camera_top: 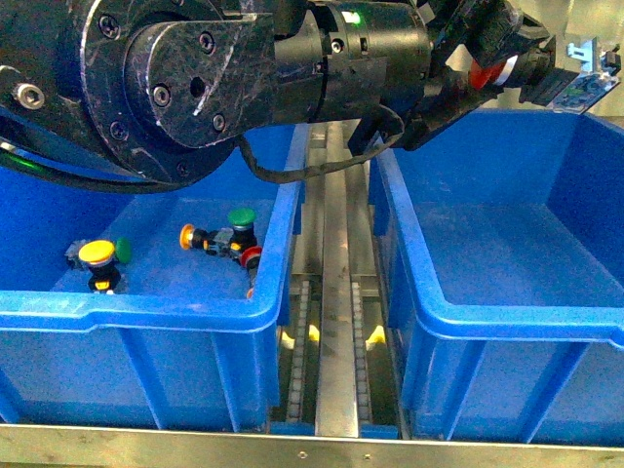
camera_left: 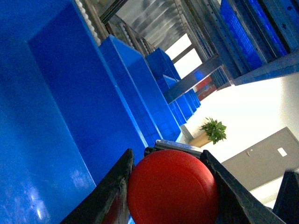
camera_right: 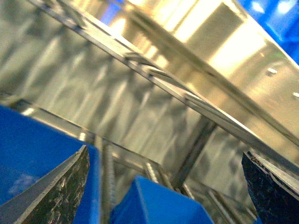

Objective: Pick red and yellow buttons and place in box

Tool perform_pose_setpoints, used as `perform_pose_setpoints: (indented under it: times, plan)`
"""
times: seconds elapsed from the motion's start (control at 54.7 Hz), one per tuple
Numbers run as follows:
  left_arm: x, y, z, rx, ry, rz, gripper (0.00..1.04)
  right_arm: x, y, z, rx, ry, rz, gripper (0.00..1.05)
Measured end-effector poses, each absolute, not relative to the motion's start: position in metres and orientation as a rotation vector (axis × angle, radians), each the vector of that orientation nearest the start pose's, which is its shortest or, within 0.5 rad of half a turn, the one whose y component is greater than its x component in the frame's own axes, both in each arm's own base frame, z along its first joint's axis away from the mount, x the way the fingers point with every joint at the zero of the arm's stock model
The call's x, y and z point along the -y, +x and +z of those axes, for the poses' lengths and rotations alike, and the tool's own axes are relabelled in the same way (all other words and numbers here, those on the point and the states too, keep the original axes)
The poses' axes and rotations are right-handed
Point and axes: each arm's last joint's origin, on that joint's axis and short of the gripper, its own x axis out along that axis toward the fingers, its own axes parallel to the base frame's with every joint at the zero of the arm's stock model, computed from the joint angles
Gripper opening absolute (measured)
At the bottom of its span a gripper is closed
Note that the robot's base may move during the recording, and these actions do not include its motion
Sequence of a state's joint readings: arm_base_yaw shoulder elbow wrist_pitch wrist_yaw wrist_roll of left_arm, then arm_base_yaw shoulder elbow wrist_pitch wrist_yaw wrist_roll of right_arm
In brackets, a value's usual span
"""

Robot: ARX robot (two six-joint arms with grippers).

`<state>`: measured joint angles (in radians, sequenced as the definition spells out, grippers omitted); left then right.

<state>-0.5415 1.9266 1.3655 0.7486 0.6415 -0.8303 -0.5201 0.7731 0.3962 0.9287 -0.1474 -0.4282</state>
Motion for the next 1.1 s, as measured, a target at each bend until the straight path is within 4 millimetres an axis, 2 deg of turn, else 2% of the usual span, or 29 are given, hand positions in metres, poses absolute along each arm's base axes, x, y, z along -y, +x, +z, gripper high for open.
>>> perform_pose_setpoints:
  times: [0.037, 0.128, 0.22, 0.348, 0.366, 0.421, 0.494, 0.604, 0.713, 0.878, 1.098]
  plan:
    - [0.241, 0.368, 0.29, -0.296, -0.717, -1.182, 0.34, 0.088, 0.149, 0.313, 0.409, -0.534, -0.522, 0.98]
    - [0.239, 0.365, 0.295, -0.281, -0.716, -1.178, 0.34, 0.121, 0.166, 0.332, 0.294, -0.2, -0.643, 0.98]
    - [0.238, 0.363, 0.299, -0.271, -0.712, -1.182, 0.34, 0.134, 0.184, 0.339, 0.247, 0.173, -0.63, 0.98]
    - [0.242, 0.358, 0.301, -0.274, -0.703, -1.193, 0.34, 0.125, 0.212, 0.339, 0.235, 0.712, -0.494, 0.98]
    - [0.243, 0.356, 0.301, -0.276, -0.699, -1.197, 0.34, 0.122, 0.218, 0.336, 0.231, 0.846, -0.471, 0.98]
    - [0.245, 0.354, 0.3, -0.282, -0.693, -1.203, 0.34, 0.113, 0.23, 0.33, 0.22, 1.056, -0.435, 0.98]
    - [0.245, 0.353, 0.301, -0.279, -0.691, -1.205, 0.34, 0.099, 0.244, 0.325, 0.228, 1.243, -0.37, 0.98]
    - [0.247, 0.351, 0.302, -0.276, -0.69, -1.209, 0.34, 0.077, 0.258, 0.321, 0.232, 1.441, -0.264, 0.98]
    - [0.252, 0.347, 0.304, -0.277, -0.688, -1.23, 0.34, 0.056, 0.266, 0.316, 0.223, 1.564, -0.16, 0.98]
    - [0.258, 0.341, 0.307, -0.257, -0.686, -1.259, 0.34, 0.025, 0.272, 0.306, 0.139, 1.635, -0.089, 0.98]
    - [0.26, 0.34, 0.308, -0.253, -0.687, -1.264, 0.34, 0.009, 0.274, 0.305, 0.094, 1.648, -0.07, 0.98]
